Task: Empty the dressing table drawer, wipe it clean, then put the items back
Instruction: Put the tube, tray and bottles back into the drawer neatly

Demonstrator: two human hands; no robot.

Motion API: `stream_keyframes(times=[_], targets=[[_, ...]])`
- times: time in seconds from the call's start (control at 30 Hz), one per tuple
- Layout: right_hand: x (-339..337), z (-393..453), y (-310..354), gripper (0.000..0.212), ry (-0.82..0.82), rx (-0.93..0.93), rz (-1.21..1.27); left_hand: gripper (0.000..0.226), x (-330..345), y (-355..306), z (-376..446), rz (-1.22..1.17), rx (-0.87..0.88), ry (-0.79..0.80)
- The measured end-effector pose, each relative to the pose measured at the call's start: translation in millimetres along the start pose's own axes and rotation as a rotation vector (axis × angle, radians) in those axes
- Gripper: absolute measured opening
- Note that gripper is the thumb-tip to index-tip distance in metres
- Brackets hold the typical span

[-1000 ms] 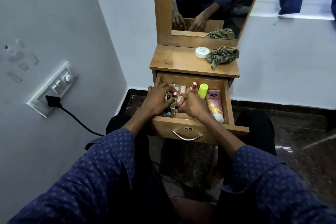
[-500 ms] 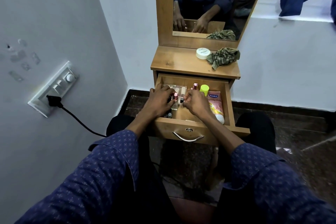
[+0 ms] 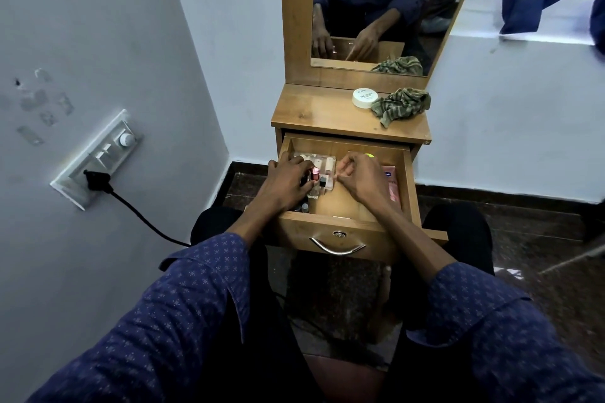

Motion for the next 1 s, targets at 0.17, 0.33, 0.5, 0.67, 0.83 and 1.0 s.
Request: stream_keyframes(times=[0.17, 0.33, 0.5, 0.67, 0.83, 1.0], targets=[[-40.3, 14.7, 12.7, 0.027, -0.17, -0.141, -0.186, 0.033, 0.0, 0.6, -0.9, -0.015, 0.005, -0.007], [-28.7, 25.2, 11.3, 0.022, -0.011, -0.118, -0.406, 0.035, 0.4, 1.7, -1.0, -0.017, 0.003, -0.003], [-22.4, 24.6, 11.4, 0.017, 0.011, -0.143, -0.426, 0.038, -0.4, 1.2, -1.4, -0.011, -0.006, 0.008], [-17.6, 25.7, 13.0, 0.026, 0.055, -0.181, -0.469, 0.042, 0.8, 2.0, -1.9, -0.015, -0.014, 0.022], [-21.6, 19.7, 16.9, 0.034, 0.057, -0.123, -0.443, 0.046, -7.7, -0.9, -3.0, -0.126, 0.028, -0.064], [-20.8, 3.9, 8.1, 0.033, 0.151, 0.027, -0.356, 0.032, -16.4, -5.6, -6.9, -0.153, 0.059, -0.134]])
Point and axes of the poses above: each hand's wrist, its own z-axis towards the middle knuckle, its own x-axis out of the palm, y = z × x, the point moved 7 cm from there along z, towards the middle knuckle, and after that the axes turned 7 degrees about -y, right-handed, at the moved point
